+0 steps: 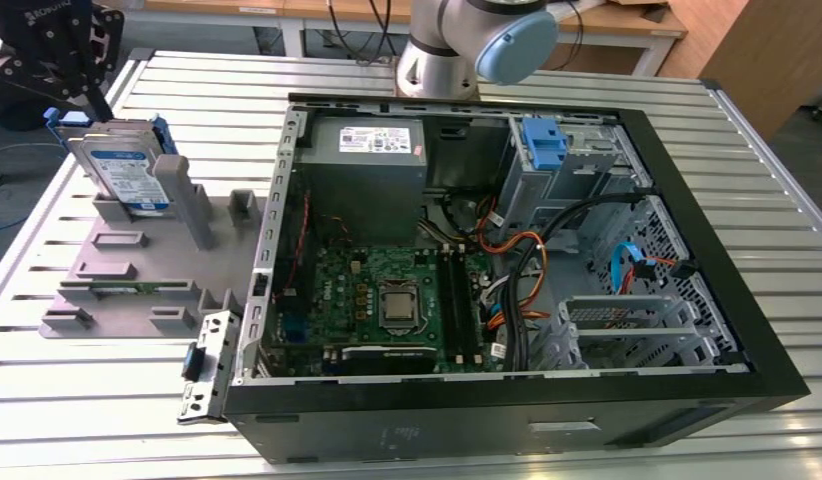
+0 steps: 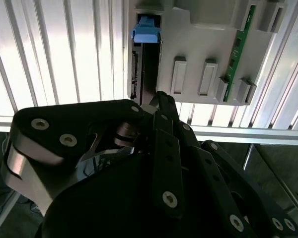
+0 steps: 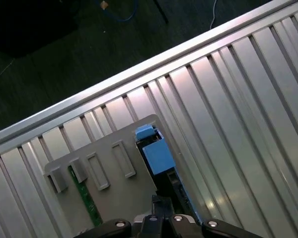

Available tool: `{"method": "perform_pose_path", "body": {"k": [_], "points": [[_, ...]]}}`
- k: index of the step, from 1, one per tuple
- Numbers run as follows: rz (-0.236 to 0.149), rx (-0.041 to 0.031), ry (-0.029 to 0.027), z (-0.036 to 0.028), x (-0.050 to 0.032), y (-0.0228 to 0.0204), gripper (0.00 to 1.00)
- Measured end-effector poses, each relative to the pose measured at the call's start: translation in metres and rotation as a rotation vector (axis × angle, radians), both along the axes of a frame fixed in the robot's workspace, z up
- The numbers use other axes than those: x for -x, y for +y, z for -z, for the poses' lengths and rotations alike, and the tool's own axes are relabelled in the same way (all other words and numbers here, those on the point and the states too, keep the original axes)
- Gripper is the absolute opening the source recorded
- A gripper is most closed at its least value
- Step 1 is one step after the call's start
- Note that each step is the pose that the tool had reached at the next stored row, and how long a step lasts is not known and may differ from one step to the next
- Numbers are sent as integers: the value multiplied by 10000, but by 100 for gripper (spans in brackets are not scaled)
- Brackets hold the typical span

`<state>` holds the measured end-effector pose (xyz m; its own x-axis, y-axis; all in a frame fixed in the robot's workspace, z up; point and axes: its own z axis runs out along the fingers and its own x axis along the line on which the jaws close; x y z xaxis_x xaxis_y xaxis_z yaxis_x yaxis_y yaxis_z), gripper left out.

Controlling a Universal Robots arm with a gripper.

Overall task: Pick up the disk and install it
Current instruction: 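Pick up the disk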

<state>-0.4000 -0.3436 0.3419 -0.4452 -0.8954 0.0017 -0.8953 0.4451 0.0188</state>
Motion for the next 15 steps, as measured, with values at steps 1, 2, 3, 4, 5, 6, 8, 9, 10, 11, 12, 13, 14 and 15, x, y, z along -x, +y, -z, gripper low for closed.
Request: {"method": "perform_pose_path", "body": {"k": [1,2,3,4,5,6,8,9,10,11,12,13,14,15], "points": [[-50,-1,-32,-1,0,0,11],[-65,-2,-41,0,1,0,11],[-66,-1,-42,0,1,0,11],[-66,-1,-43,0,1,0,11],[-68,-2,-44,1,2,0,11],[-98,-1,-43,0,1,0,11],[-315,-4,-42,0,2,0,11],[-471,-5,-42,1,2,0,11],[-626,-7,-42,2,2,0,11],[-780,-10,-43,3,2,0,11],[-942,-12,-42,4,2,0,11],[-1110,-14,-42,5,2,0,11],[-1295,-16,-42,7,2,0,11],[-1464,-17,-42,8,2,0,11]]}}
